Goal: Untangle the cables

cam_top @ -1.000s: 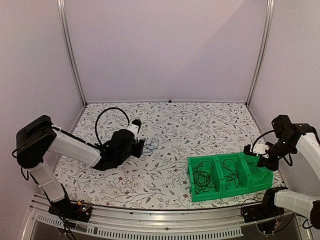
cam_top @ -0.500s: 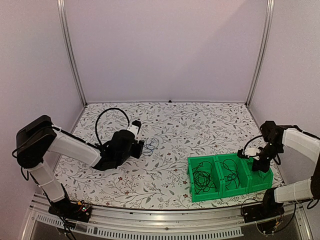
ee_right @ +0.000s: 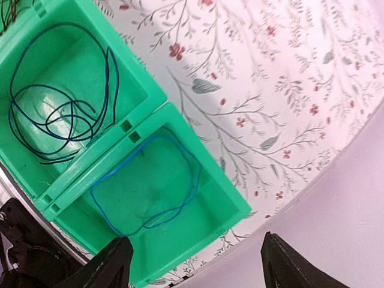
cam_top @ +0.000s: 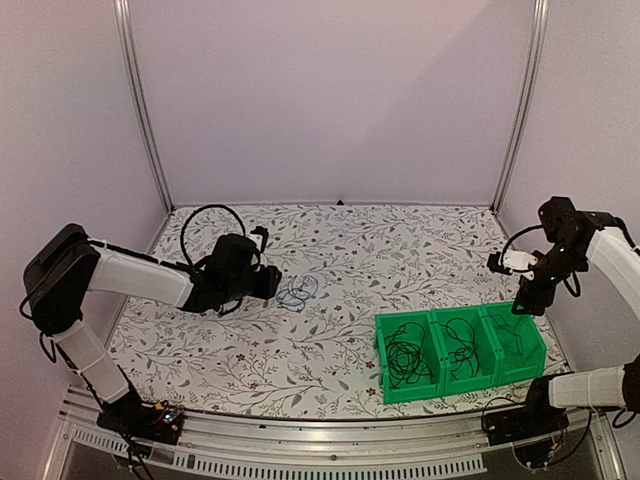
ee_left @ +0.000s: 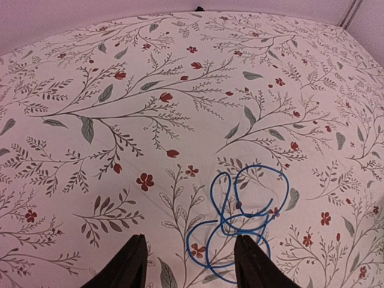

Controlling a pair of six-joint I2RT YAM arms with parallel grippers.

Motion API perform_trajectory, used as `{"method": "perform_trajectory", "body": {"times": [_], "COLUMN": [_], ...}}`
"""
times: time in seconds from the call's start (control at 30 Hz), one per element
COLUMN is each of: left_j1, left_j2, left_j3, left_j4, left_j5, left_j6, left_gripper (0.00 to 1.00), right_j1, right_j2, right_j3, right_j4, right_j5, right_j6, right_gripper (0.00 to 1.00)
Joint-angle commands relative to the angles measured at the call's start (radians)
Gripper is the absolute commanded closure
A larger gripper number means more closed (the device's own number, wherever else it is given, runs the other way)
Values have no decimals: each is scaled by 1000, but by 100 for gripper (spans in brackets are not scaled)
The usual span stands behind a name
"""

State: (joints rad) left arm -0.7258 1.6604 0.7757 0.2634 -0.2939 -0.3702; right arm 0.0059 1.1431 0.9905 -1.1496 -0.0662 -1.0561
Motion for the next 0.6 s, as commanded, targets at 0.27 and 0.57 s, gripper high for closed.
{"method": "perform_trajectory", "body": {"times": [0.27, 0.57], "left_j1": [156, 156], "left_j2": [124, 132], "left_j3": [94, 113], "left_j4": [-2, -177], "left_j5": [490, 357], "left_j6": [-89, -86], "left_gripper": [53, 66], "right_j1": [105, 453], "right_j2": [163, 447], "right_j3": [354, 431], "right_j4": [150, 411], "right_j5": [-357, -390], "right_j6": [209, 412], "right_gripper": [25, 36]}}
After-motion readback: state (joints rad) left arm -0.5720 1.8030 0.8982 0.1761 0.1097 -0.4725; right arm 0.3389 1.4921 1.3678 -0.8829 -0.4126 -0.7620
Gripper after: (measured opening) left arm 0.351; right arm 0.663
